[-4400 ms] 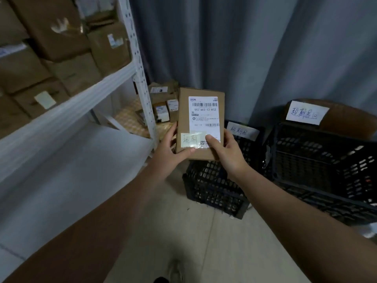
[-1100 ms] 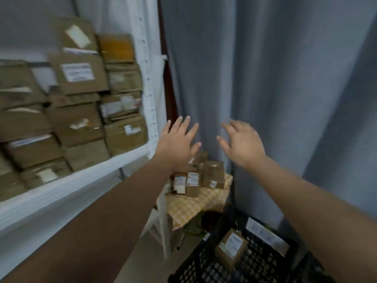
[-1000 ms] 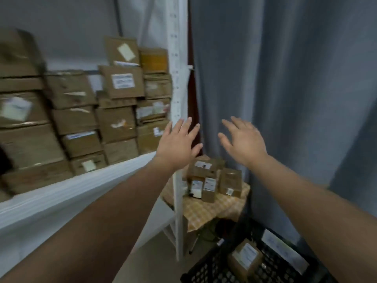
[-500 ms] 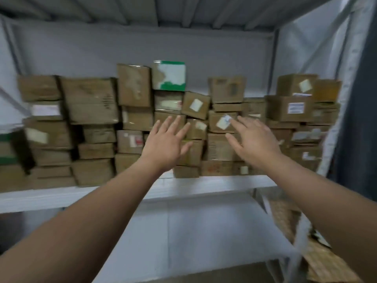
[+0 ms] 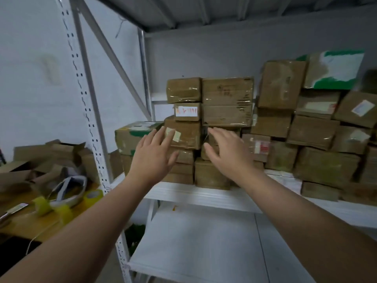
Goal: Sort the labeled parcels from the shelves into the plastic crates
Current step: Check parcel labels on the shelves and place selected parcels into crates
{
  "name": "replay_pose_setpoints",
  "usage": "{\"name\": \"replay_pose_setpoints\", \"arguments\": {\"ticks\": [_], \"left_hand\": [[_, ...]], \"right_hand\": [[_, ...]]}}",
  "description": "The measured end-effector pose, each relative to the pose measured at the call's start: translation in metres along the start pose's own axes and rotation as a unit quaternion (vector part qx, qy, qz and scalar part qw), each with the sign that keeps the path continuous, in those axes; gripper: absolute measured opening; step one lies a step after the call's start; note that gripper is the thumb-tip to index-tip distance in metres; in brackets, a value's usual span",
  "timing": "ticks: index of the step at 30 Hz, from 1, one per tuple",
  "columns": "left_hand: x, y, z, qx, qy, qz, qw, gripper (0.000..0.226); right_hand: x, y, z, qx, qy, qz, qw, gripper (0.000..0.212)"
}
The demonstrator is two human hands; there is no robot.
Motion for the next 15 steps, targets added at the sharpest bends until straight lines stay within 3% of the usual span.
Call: {"name": "replay_pose_setpoints", "arguments": {"ticks": [6, 10, 15], "left_hand": [[0.073, -0.007, -0.041, 0.024, -0.016, 0.029, 0.999, 0.066], [0.119, -0.033, -0.049, -0.009, -0.031, 0.022, 0.999, 0.065], [0.164, -0.036, -0.108, 0.011, -0.006, 0.034, 0.999, 0.064]], "right_hand": [[0.051, -0.043, -0.064, 0.016, -0.028, 0.062, 0.998, 0.052], [0.08, -0.078, -0.098, 0.019, -0.075, 0.08, 0.994, 0.051], [0.109, -0.099, -0.161, 0.039, -0.13, 0.051, 0.989, 0.052]]}}
Point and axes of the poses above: each hand's wrist, its own y-axis away from the middle knuckle, its own z-axis out of the back of the hand, x = y × z, the point moved 10 cm from there along -y, towards the middle knuckle, and after that the axes turned 8 degrees about -x, right-handed, at the moved point
